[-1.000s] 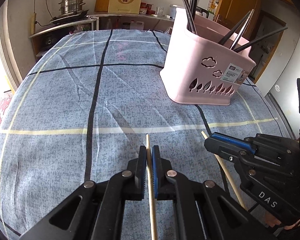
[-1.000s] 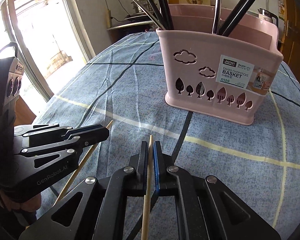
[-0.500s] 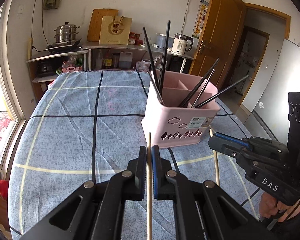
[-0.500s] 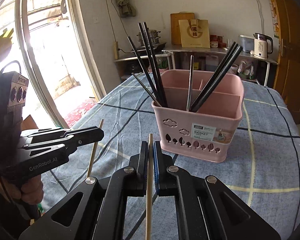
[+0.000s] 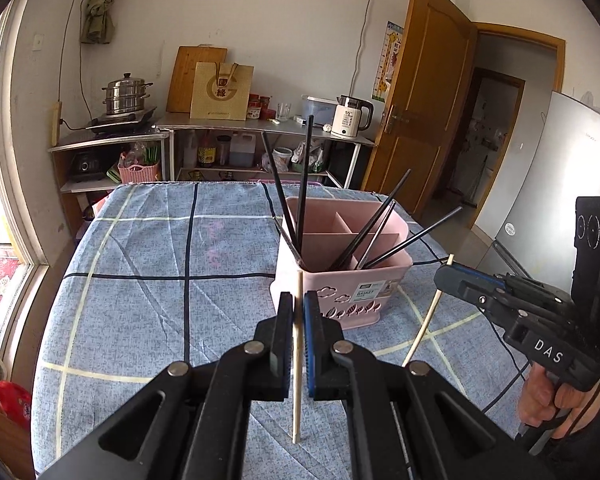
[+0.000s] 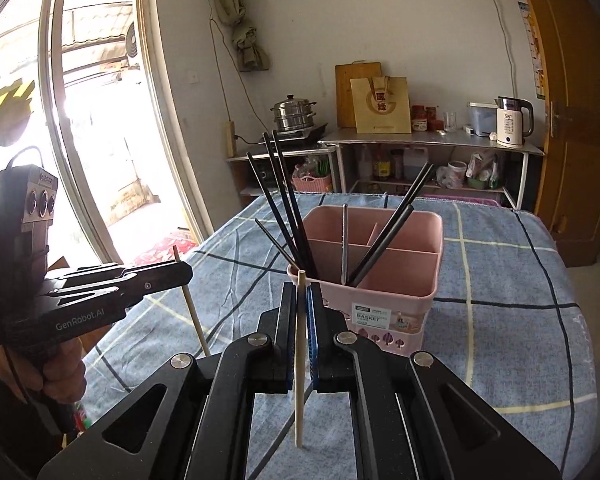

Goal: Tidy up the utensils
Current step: 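Lift both wooden chopsticks upright and carry them over the pink basket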

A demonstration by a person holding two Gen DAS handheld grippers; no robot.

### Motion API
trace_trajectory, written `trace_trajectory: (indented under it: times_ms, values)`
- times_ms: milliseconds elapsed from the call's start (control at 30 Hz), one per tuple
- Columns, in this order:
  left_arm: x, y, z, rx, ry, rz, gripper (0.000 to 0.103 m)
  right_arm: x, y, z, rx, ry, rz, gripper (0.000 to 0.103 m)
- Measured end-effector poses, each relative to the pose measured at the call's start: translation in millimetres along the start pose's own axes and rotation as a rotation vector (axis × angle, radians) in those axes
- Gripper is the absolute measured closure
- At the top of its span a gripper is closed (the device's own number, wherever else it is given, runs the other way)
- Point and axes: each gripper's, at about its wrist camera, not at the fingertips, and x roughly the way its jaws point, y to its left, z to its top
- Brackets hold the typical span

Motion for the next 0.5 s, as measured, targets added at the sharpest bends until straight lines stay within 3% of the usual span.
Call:
trace_trajectory:
  times_ms: [500]
  values:
    - [1.3, -12.8, 0.9, 0.025, 0.010, -0.011, 0.097, -8.2, -10.5, 0.2, 0.008, -0.015, -0.001, 0.098]
